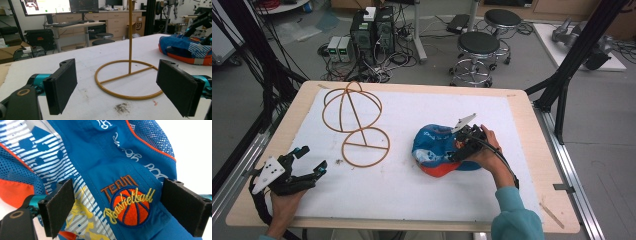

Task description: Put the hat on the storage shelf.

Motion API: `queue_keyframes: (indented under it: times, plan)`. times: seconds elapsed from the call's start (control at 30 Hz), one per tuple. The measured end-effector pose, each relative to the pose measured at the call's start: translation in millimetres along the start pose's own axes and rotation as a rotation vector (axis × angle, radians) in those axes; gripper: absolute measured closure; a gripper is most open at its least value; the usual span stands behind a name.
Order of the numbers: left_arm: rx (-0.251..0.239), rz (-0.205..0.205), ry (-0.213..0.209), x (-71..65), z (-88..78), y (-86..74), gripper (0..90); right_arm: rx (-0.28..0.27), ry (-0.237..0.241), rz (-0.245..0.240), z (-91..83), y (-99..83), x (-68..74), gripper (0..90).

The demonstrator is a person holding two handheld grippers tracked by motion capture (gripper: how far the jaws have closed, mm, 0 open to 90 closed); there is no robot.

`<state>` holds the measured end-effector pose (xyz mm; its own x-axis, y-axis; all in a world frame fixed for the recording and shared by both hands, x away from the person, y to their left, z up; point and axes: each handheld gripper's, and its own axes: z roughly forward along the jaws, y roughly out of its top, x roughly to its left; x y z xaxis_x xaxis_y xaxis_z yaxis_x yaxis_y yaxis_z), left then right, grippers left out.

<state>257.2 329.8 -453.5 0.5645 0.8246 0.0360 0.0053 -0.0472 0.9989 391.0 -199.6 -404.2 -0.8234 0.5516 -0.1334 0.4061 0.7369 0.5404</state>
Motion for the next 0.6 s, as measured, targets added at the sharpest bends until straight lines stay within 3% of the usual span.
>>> queue_keyframes:
  times: [0.1,0.3,0.4,0.6]
  plan:
    - [0.000,0.000,0.000,0.0,0.0,0.0,17.0,0.004,-0.003,0.004,2.9,-0.5,0.4,11.1]
    - [0.001,0.001,0.000,0.0,0.0,0.0,17.0,0.016,-0.031,-0.035,9.6,3.0,4.5,11.1]
    - [0.001,0.002,0.000,0.0,0.1,0.1,17.0,0.001,-0.021,-0.053,13.1,7.2,8.7,11.1]
    - [0.000,0.000,0.000,0.0,0.0,0.0,17.0,0.020,-0.014,-0.079,26.0,11.2,12.7,11.1]
